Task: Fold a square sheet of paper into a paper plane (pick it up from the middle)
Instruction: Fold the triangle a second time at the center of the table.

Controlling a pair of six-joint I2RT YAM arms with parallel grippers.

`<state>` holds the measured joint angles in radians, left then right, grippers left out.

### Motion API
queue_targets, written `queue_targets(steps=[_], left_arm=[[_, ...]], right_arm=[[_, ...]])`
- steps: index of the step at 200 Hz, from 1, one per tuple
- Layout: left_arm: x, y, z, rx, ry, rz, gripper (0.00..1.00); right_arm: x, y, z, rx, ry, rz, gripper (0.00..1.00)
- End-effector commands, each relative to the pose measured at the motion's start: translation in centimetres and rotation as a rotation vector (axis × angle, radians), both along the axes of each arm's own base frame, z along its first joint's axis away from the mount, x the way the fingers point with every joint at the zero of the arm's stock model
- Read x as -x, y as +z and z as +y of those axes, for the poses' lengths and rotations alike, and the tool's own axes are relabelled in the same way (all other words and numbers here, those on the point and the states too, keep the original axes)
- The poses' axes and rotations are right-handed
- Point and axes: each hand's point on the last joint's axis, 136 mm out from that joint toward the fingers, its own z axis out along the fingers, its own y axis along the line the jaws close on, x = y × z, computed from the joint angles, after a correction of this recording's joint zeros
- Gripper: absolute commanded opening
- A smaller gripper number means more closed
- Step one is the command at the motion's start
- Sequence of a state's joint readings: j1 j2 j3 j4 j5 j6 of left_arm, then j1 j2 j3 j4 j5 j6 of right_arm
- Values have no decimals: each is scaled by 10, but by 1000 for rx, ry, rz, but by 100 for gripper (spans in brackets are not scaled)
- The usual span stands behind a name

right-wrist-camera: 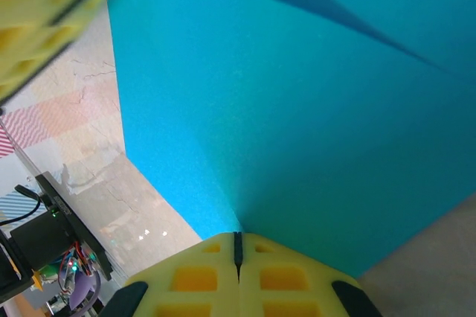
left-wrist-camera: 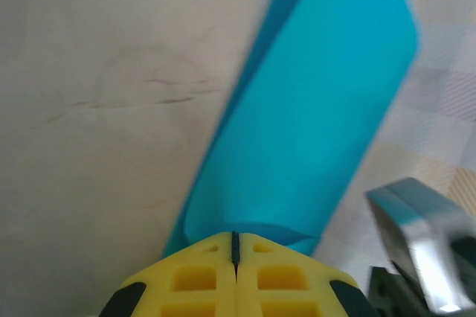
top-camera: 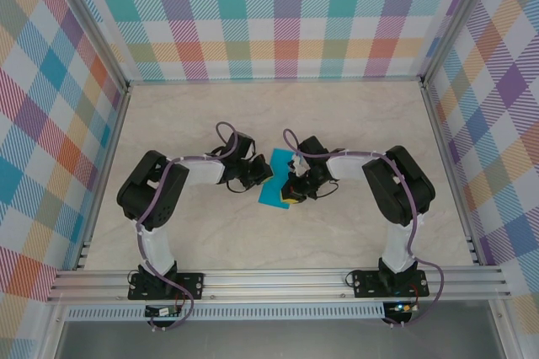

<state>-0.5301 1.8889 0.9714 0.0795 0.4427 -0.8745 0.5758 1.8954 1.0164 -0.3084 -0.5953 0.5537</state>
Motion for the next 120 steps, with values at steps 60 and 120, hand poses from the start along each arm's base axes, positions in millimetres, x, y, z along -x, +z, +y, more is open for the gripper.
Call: queue_targets(steps=[60,120], left_arm=[[20,-37,16,-84,27,88,0],[19,-38,17,-91,41,91,0]], right_arm=[[-28,32,22,-55,-46,-29,6],[-18,-12,8,42,-57,38,7]])
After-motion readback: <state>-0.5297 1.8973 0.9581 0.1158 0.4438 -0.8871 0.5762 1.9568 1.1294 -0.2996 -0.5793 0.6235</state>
